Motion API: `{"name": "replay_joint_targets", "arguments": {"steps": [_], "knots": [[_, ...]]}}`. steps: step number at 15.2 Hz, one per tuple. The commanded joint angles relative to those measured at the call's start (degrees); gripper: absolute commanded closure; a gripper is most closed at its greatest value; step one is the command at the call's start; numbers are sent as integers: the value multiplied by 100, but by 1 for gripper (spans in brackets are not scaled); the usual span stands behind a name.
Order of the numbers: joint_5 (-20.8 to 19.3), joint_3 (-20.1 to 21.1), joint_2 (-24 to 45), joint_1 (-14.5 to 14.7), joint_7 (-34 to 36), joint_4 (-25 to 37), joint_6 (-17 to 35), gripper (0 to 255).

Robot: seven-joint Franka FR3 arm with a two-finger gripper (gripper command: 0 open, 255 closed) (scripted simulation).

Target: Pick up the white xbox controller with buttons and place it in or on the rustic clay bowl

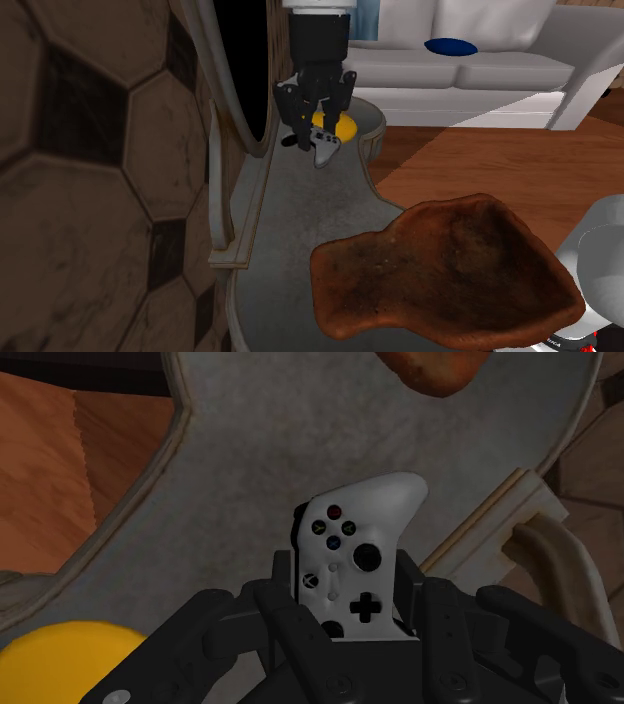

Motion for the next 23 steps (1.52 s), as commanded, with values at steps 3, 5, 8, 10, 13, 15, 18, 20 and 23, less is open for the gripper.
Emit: {"name": "replay_joint_targets", "arguments": {"steps": [3,5,8,10,13,15,18,20,23], "knots": [[-28,8,75,0,55,380,-308,255],[-48,13,129,0,84,593,-469,255],[-82,26,224,2,133,929,-715,255],[-108,37,297,5,168,1165,-883,255],[-152,58,423,15,228,1542,-1140,255],[-58,50,202,22,234,1335,-1132,255],[208,25,-429,75,269,781,-1150,255],[372,8,-825,132,309,466,-1194,255],[602,-9,-1386,241,397,64,-1300,255]]}}
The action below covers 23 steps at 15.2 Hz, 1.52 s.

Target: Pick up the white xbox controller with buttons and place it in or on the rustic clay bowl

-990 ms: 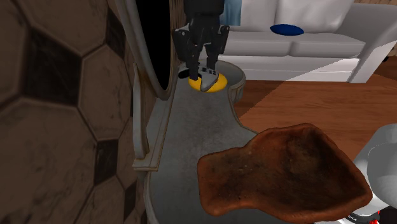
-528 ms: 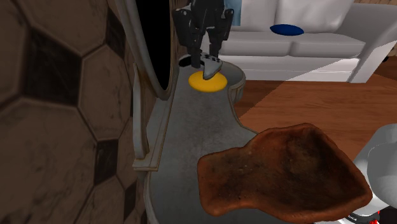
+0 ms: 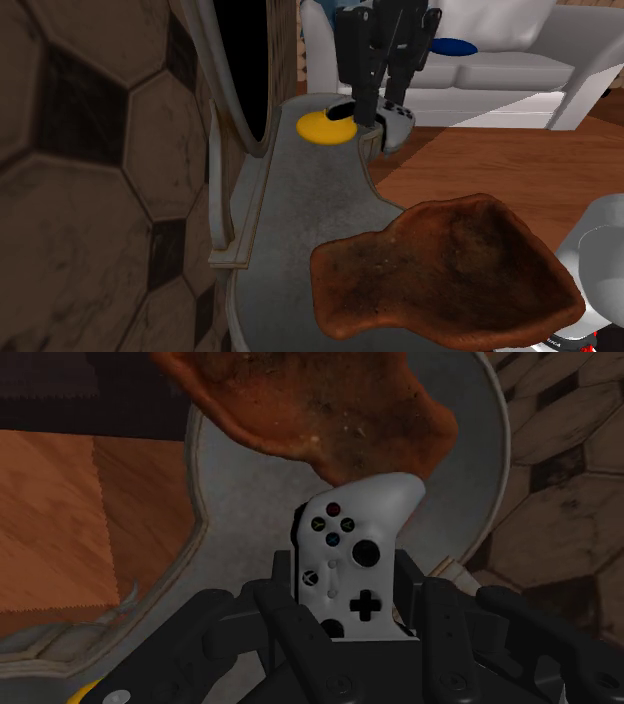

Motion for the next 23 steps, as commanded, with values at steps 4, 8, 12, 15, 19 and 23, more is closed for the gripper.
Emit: {"name": "replay_joint_targets", "arguments": {"steps": [4,8,12,15,19,23], "knots": [[380,-29,-934,212,178,-656,-195,255],[635,-7,-1532,388,364,-1039,-347,255],[680,12,-1701,422,292,-1479,-75,255],[716,34,-1814,446,242,-1794,126,255],[768,72,-1950,478,181,-2197,394,255],[823,119,-2067,510,125,-2580,661,255]]}}
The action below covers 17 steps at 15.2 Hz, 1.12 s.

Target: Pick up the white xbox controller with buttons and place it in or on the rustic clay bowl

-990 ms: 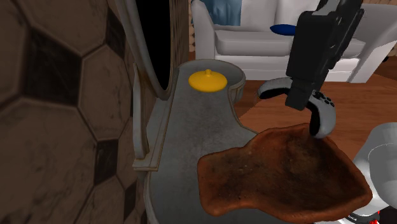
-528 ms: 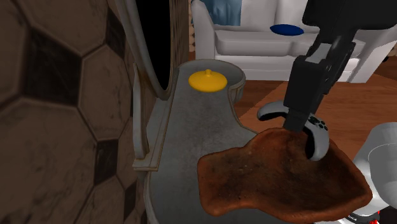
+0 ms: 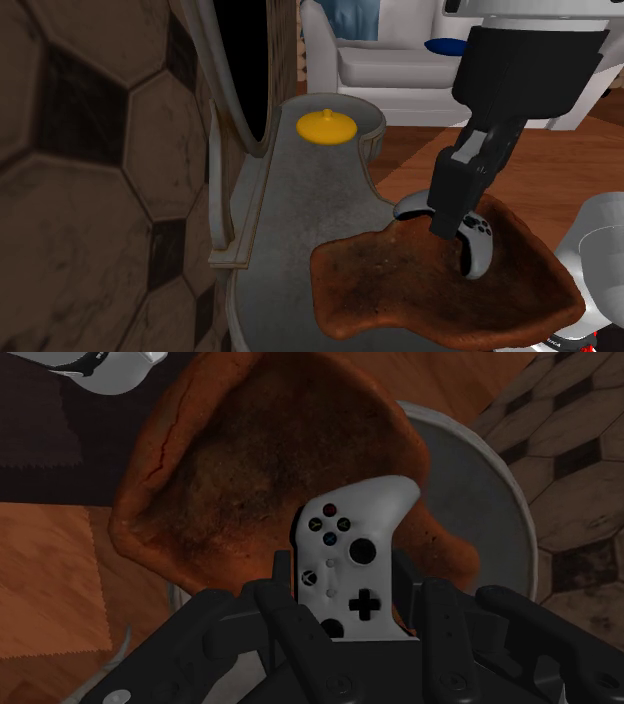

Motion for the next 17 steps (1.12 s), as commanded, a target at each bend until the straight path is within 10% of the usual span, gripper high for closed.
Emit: {"name": "replay_joint_targets", "arguments": {"steps": [1,8,9,17], "knots": [[26,28,-38,12,-14,-144,111,255],[26,28,-38,12,-14,-144,111,255],[26,28,-38,12,-14,-144,111,0],[-97,-76,211,-60,61,587,-380,0]]}}
